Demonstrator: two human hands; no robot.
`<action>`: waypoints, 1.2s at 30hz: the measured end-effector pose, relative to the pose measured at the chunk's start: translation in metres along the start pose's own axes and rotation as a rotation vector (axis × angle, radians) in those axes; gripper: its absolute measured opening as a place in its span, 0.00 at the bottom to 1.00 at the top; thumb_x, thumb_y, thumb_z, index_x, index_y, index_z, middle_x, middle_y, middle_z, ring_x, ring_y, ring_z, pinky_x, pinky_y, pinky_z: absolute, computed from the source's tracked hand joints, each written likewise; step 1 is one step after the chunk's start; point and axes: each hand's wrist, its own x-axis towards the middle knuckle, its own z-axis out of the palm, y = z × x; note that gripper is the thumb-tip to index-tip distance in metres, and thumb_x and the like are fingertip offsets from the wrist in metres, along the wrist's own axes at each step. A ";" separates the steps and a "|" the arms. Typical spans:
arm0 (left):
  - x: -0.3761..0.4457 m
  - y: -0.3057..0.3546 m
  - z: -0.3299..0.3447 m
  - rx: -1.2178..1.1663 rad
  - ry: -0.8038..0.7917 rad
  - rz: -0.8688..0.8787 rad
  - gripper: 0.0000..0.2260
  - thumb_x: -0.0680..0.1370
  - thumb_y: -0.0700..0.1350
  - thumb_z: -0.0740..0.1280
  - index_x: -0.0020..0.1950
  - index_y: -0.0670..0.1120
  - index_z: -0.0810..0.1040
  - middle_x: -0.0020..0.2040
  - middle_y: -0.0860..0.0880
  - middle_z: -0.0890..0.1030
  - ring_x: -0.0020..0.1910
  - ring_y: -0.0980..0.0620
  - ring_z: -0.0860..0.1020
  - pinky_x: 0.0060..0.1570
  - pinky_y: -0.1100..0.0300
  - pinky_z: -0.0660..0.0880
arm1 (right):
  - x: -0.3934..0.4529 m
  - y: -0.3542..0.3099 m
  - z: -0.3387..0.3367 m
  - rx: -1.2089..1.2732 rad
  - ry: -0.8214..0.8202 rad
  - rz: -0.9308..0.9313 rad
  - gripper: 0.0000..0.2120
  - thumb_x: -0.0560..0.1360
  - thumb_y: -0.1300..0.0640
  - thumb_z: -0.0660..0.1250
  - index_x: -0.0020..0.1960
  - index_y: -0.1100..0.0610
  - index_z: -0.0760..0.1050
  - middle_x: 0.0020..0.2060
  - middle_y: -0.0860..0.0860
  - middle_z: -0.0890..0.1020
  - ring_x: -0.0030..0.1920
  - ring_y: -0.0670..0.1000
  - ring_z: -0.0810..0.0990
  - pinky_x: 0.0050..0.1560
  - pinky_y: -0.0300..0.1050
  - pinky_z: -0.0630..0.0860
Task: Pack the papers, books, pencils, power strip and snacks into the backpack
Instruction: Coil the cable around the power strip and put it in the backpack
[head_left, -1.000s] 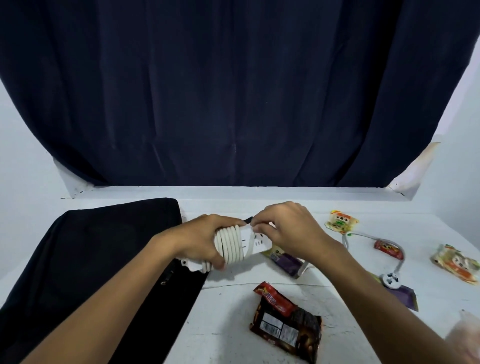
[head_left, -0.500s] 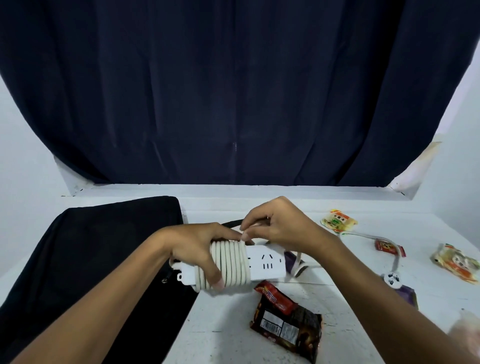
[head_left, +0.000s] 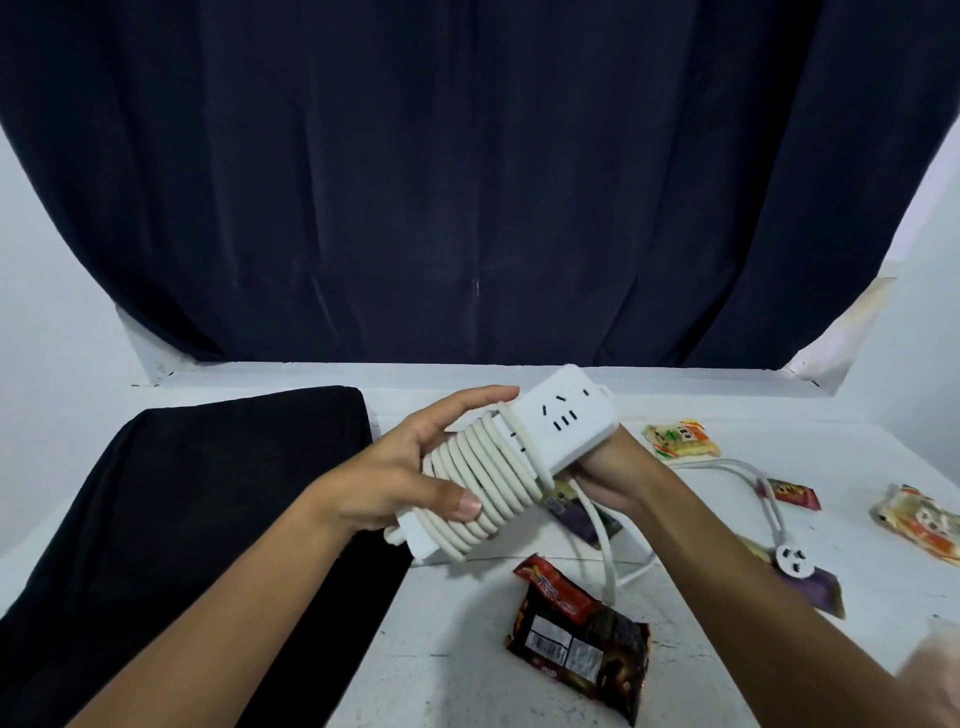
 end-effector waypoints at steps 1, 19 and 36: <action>0.001 -0.001 -0.001 -0.016 0.052 0.012 0.41 0.64 0.38 0.79 0.74 0.49 0.65 0.60 0.36 0.75 0.53 0.39 0.78 0.50 0.45 0.79 | 0.001 0.003 0.001 -0.039 -0.037 -0.010 0.10 0.72 0.68 0.62 0.50 0.65 0.79 0.41 0.62 0.74 0.37 0.55 0.67 0.34 0.43 0.61; 0.007 -0.016 -0.005 0.095 0.300 -0.055 0.33 0.63 0.41 0.76 0.67 0.50 0.71 0.52 0.47 0.82 0.50 0.48 0.81 0.45 0.55 0.78 | -0.009 0.003 0.003 -0.077 -0.005 0.067 0.12 0.67 0.57 0.75 0.50 0.57 0.82 0.35 0.50 0.77 0.29 0.45 0.65 0.28 0.36 0.60; 0.026 -0.043 0.006 0.648 0.550 -0.109 0.38 0.60 0.48 0.78 0.66 0.62 0.67 0.50 0.50 0.79 0.41 0.46 0.82 0.32 0.45 0.81 | -0.009 0.018 0.030 -0.557 0.419 -0.098 0.15 0.69 0.40 0.72 0.45 0.52 0.82 0.28 0.42 0.78 0.30 0.43 0.74 0.35 0.40 0.71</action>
